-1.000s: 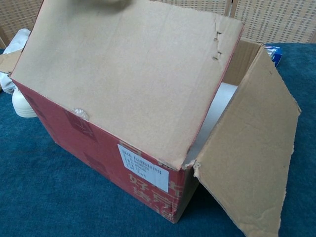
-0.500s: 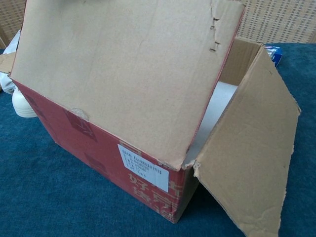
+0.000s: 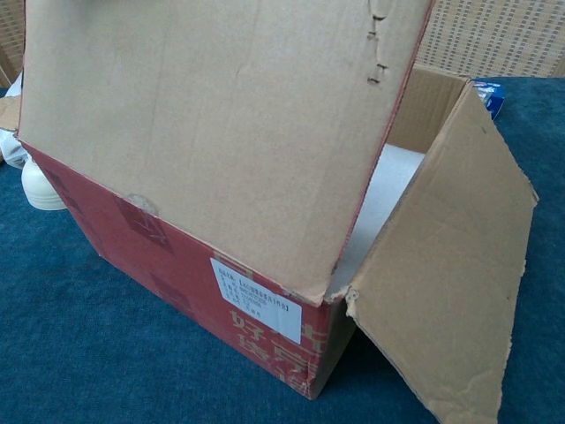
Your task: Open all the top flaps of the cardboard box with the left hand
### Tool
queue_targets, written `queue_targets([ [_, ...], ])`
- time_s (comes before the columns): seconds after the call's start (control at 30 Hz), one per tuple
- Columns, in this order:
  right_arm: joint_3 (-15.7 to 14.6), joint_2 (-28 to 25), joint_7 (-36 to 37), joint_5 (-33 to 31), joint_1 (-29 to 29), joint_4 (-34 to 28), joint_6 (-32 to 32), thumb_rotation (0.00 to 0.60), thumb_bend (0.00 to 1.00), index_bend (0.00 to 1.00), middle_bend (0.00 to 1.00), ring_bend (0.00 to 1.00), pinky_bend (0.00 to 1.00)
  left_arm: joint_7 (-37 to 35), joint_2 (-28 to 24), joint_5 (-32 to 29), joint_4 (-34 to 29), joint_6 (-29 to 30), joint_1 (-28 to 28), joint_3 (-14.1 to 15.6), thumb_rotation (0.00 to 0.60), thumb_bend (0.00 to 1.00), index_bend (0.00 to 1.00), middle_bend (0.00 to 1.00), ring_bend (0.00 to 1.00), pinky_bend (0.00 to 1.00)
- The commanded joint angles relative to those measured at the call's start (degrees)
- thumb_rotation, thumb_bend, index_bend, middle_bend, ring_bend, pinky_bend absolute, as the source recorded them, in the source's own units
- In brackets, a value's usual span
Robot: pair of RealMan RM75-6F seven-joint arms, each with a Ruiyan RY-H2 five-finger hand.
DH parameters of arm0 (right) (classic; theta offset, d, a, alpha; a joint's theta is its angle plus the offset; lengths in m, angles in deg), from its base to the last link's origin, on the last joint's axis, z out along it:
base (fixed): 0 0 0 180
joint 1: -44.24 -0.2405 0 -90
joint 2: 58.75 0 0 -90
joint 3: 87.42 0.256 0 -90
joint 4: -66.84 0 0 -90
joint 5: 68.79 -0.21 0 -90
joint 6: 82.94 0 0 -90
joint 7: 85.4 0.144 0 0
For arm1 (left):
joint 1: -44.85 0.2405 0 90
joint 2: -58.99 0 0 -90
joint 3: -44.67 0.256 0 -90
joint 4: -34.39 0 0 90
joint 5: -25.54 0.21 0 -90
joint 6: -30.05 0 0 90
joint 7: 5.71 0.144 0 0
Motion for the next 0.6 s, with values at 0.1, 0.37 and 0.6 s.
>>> queue_targets([
  [0.1,0.0,0.1,-0.3,0.0,-0.1,0.0,0.2,0.6,0.0,0.0,0.0,0.0,0.0,-2.6,-1.8,1.6,-0.4,-1.7,1.0,-1.4,0.237,0.0,0.67,0.67,0.48,0.49],
  [0.37,0.0,0.1,-0.5,-0.1,-0.1,-0.1,0.2,0.6,0.0,0.0,0.0,0.0,0.0,-9.8,-5.9,5.3,-1.4,-8.7,2.7,-4.4,0.192,0.0,0.69,0.67,0.48,0.51],
  [0.6,-0.1,0.1,-0.5,-0.1,0.0,-0.3,0.0,0.6,0.0,0.0,0.0,0.0,0.0,-19.0,-8.9,10.2,-2.6,-19.8,6.2,-10.3,0.151,0.0,0.69,0.66,0.48,0.51],
])
